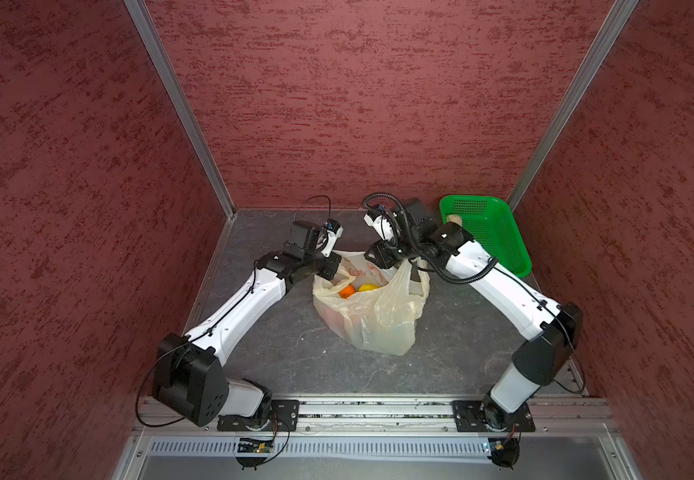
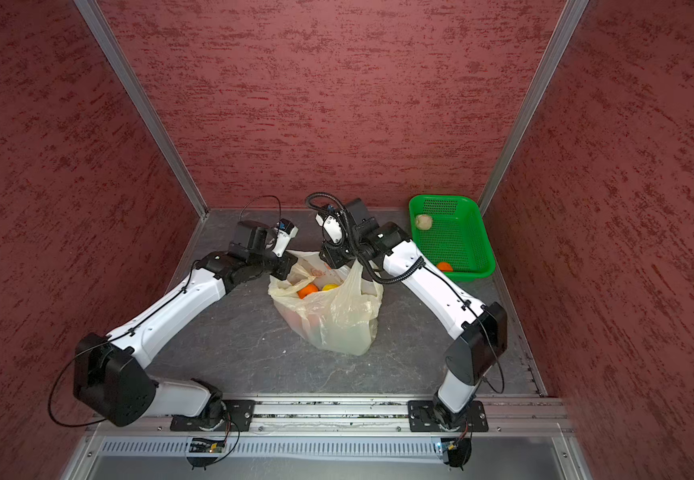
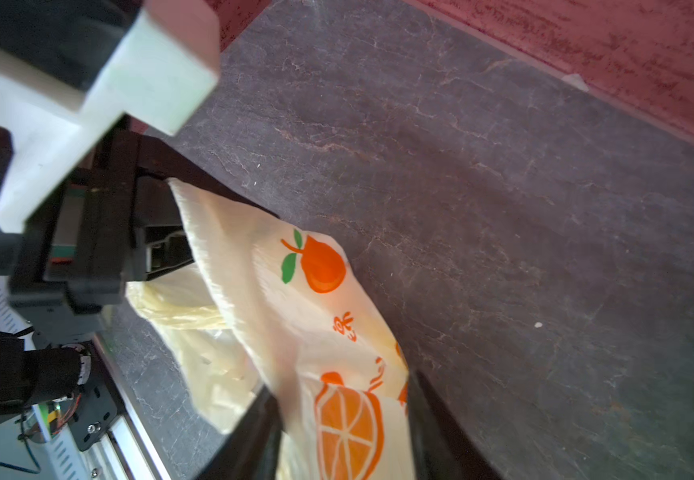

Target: Untie the knot of the plastic bag and take out the fruit

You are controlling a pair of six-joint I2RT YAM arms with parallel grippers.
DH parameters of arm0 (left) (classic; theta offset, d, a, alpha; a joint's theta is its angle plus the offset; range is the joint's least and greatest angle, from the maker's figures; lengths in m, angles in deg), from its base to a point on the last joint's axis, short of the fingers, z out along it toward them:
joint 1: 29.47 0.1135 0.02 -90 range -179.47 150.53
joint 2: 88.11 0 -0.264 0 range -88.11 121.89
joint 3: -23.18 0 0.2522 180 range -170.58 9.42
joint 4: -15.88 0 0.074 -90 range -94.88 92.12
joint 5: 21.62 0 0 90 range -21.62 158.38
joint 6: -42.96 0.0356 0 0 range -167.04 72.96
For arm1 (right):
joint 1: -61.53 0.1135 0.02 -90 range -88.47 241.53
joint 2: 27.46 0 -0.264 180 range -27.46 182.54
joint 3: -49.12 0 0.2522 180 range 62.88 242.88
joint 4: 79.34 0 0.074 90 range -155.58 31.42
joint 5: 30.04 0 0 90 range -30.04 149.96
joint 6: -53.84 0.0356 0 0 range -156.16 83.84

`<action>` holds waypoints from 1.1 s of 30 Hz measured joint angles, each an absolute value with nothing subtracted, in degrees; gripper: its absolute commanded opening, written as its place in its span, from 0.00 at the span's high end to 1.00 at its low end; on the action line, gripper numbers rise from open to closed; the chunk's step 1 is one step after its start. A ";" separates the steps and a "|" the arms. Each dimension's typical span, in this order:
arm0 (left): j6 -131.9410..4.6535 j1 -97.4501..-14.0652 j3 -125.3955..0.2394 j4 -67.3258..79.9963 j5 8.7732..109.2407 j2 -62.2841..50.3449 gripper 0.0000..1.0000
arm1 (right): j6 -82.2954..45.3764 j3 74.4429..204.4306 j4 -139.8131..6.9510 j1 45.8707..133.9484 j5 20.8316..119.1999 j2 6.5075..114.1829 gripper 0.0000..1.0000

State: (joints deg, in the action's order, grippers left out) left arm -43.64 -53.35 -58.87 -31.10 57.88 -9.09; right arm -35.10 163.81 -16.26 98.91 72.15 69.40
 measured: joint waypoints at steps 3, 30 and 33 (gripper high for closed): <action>-48.18 -53.72 -59.07 -35.14 57.70 -11.65 1.00 | -33.11 167.57 -13.83 98.91 72.87 69.29 0.23; -69.30 -57.17 -53.03 -40.10 57.57 -22.75 1.00 | -12.70 154.58 -18.03 109.82 60.83 71.74 0.22; -70.13 -57.17 -51.70 -39.34 58.07 -23.27 1.00 | -11.47 152.20 -18.29 109.82 56.80 73.08 0.20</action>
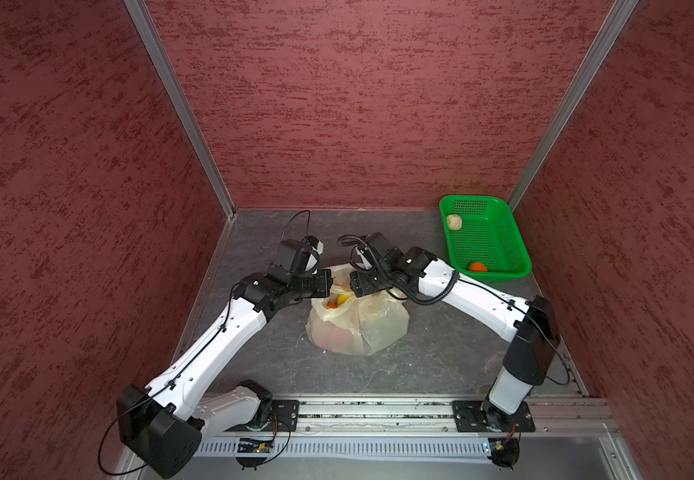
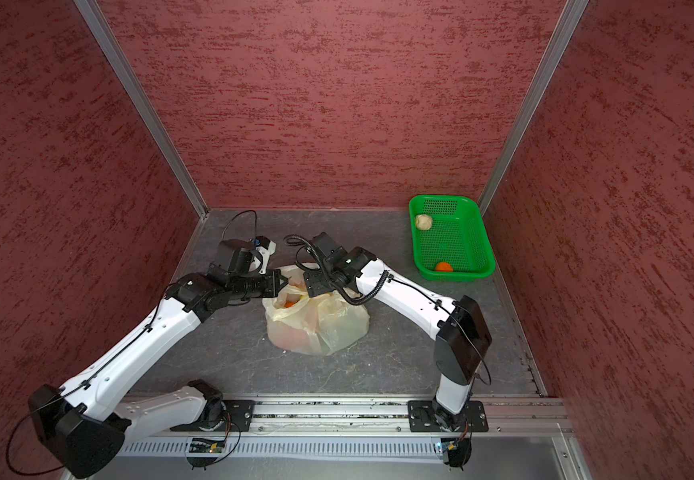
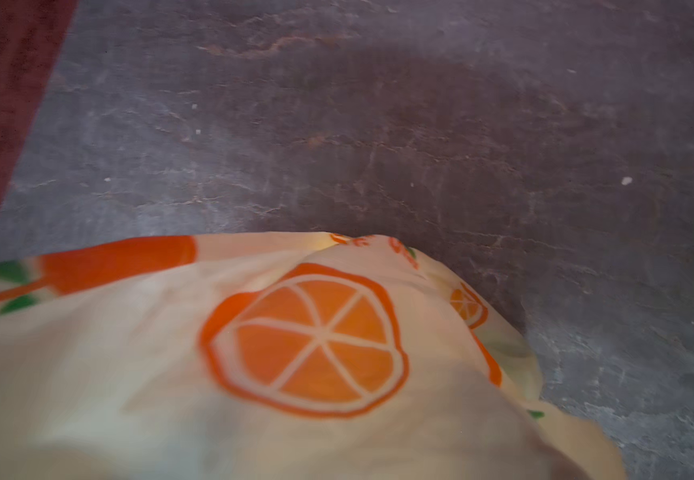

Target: Untie the knot of the plastic bag and take out the fruit

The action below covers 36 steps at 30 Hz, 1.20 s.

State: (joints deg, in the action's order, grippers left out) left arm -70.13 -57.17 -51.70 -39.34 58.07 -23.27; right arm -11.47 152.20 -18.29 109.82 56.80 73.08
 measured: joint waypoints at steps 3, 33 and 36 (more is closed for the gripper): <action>-70.81 -57.13 -50.70 -38.66 58.79 -23.89 1.00 | -10.55 148.51 -16.61 109.82 52.74 73.08 0.18; -68.25 -59.07 -50.35 -38.18 60.72 -24.59 1.00 | -9.11 155.42 -2.18 108.84 63.41 58.26 0.20; -68.27 -59.14 -50.48 -38.09 60.74 -24.72 1.00 | -7.82 154.96 -5.44 109.16 67.60 59.26 0.22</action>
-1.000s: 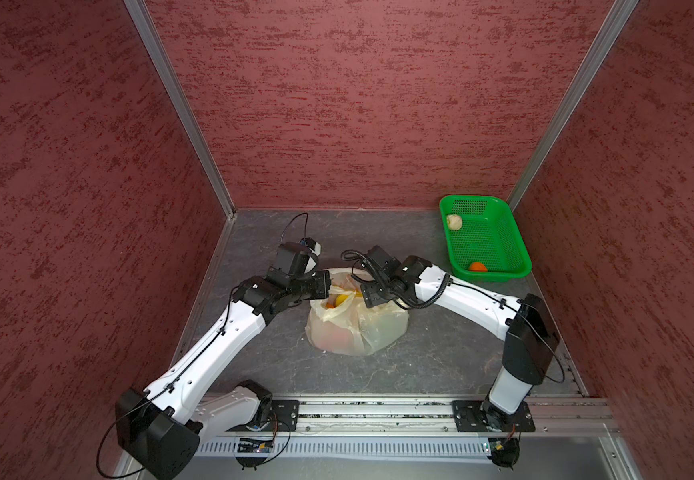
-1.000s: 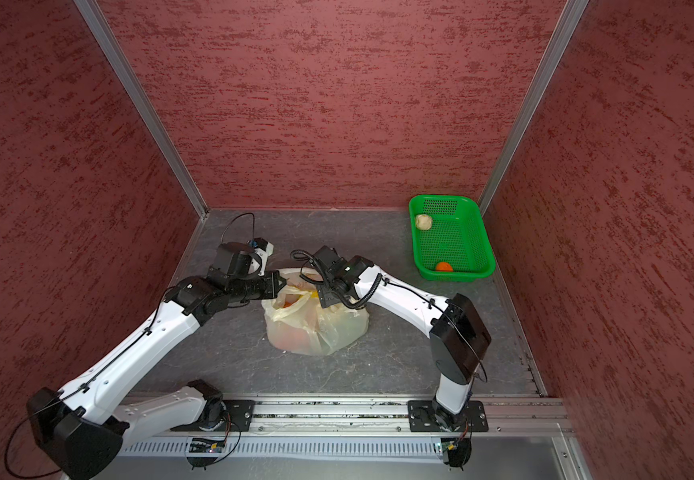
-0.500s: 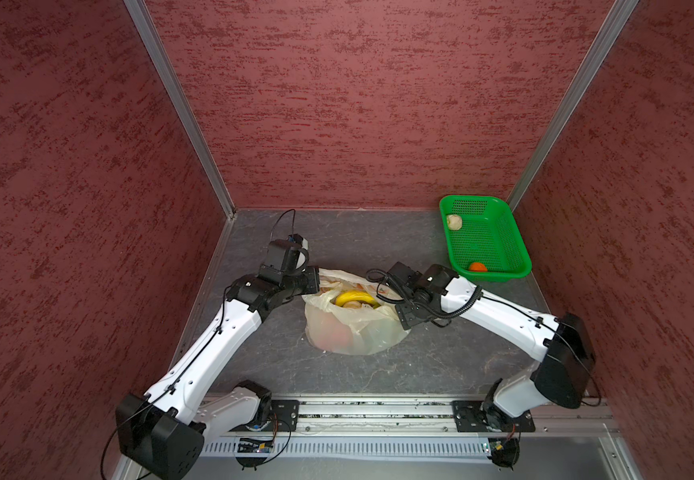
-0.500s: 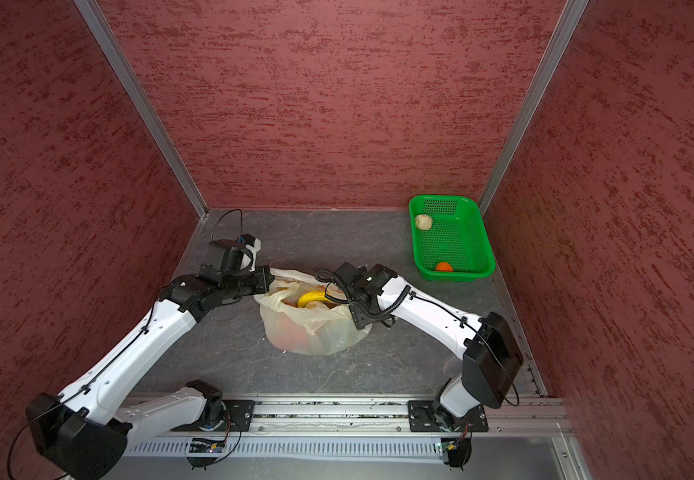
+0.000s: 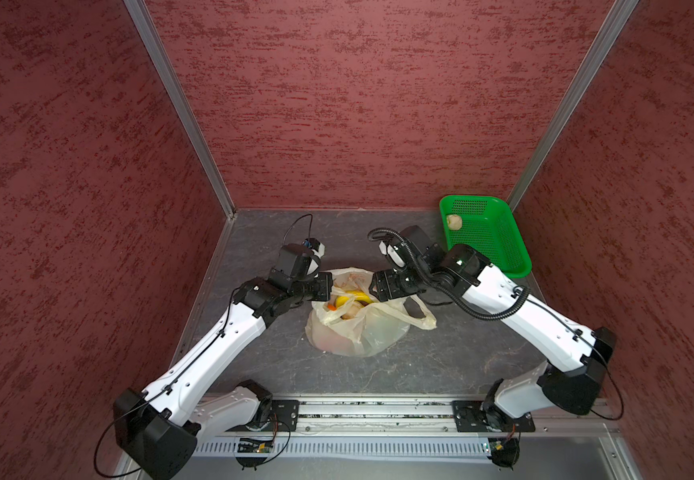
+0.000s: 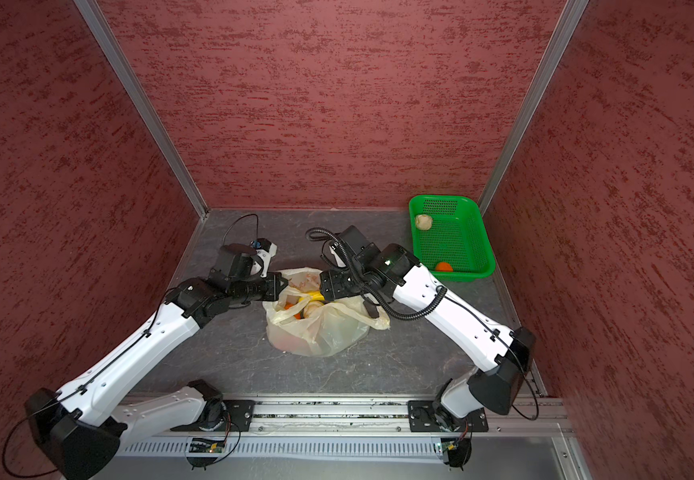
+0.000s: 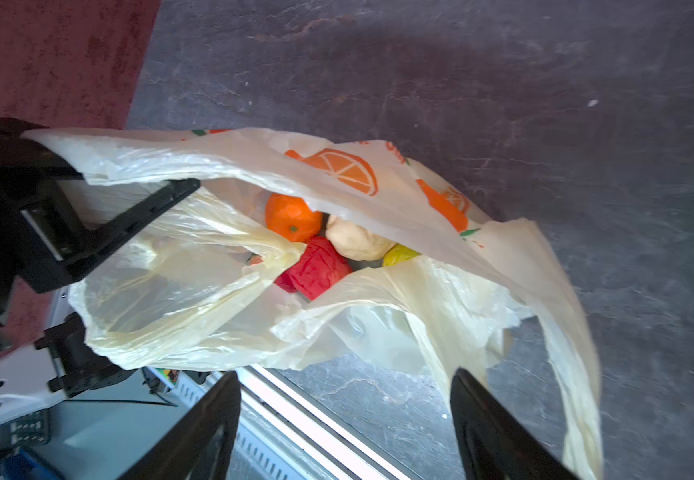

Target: Untie the knot of the plastic bag and take out the fruit

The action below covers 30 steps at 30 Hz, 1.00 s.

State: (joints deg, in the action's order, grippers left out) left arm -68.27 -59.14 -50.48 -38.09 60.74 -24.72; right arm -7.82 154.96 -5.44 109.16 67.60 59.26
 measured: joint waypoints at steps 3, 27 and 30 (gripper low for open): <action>-68.25 -59.38 -50.59 -37.87 60.70 -24.74 1.00 | -6.01 152.09 -10.45 109.54 70.38 60.20 0.25; -67.51 -61.96 -48.51 -34.37 59.27 -25.46 1.00 | 4.72 139.24 -39.87 96.29 41.90 71.61 0.11; -67.09 -62.29 -48.90 -31.51 60.19 -23.69 1.00 | 0.13 142.19 -37.86 93.45 41.94 71.33 0.11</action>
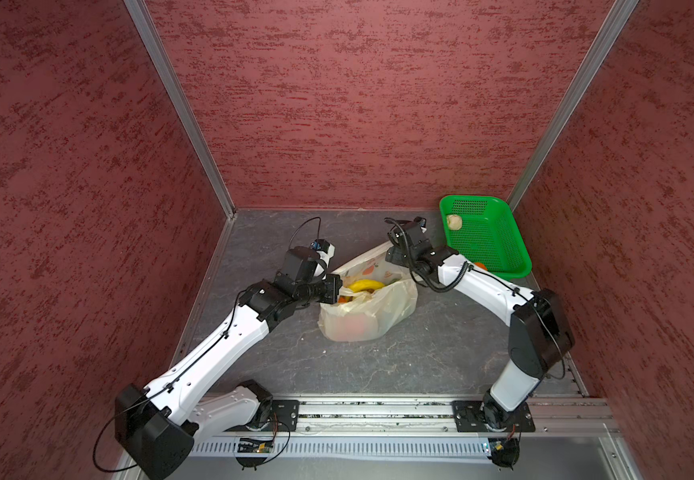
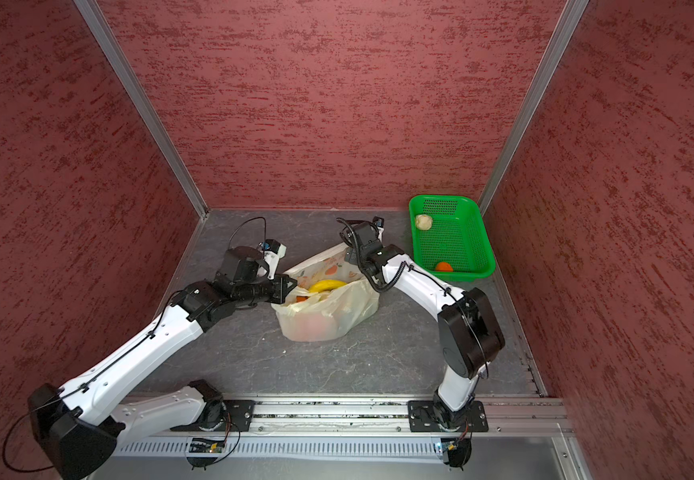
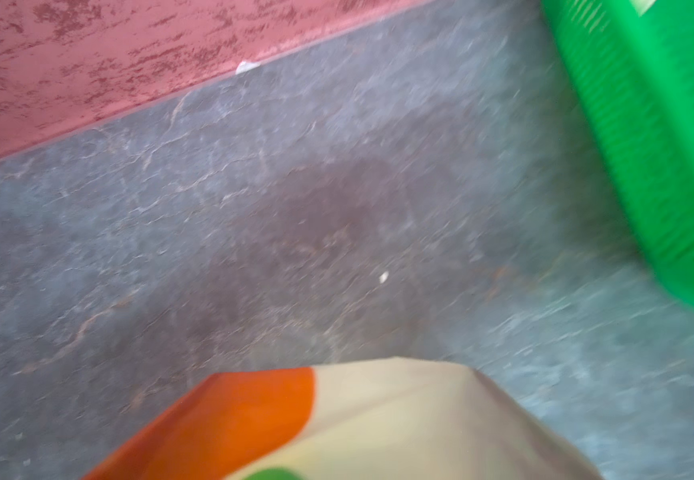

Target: Untie the knot of the plastic bag and take out the fruit

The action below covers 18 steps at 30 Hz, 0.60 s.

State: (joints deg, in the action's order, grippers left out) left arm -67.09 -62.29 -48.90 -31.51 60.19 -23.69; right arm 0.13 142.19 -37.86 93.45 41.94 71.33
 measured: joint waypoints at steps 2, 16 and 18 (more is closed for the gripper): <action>-66.89 -62.29 -49.71 -30.24 61.15 -22.18 1.00 | -2.44 143.85 -36.94 93.21 43.80 71.26 0.10; -68.07 -63.25 -51.13 -24.76 64.21 -17.63 1.00 | -5.68 126.41 -34.07 102.74 52.83 60.77 0.03; -68.27 -63.29 -51.13 -24.87 64.61 -16.89 1.00 | -5.05 123.05 -34.27 104.25 51.80 59.09 0.02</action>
